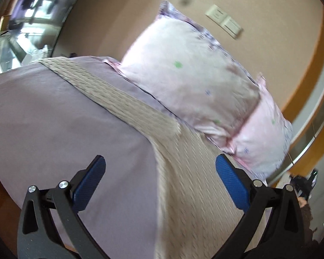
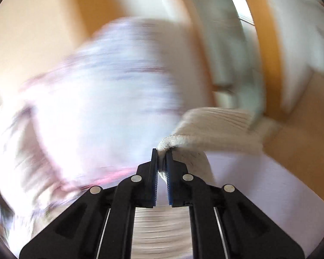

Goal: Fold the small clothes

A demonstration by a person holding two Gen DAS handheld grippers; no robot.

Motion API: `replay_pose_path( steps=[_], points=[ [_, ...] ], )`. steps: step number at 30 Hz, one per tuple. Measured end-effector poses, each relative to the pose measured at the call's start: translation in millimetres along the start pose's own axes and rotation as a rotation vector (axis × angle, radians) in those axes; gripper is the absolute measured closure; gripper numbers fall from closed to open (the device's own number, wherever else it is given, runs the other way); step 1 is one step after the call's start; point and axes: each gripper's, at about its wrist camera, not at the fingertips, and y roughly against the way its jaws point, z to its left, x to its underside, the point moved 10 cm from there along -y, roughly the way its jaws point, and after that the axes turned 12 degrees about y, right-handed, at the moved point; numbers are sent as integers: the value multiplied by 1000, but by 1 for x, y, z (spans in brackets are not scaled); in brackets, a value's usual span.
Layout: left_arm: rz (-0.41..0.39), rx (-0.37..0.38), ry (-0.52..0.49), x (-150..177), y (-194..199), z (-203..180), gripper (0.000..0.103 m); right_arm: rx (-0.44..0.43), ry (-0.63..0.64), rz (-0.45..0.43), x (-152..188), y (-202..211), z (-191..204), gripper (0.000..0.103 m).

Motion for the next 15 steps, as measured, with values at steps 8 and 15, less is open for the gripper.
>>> replay_pose_path(
  steps=[8,15],
  points=[
    [-38,-76,95,-59,-10,44,2,-517,449,270,105,-45,334,94],
    [-14,-115,274,-115,-29,104,11,-636,462,503,188,-41,359,47]
  ],
)
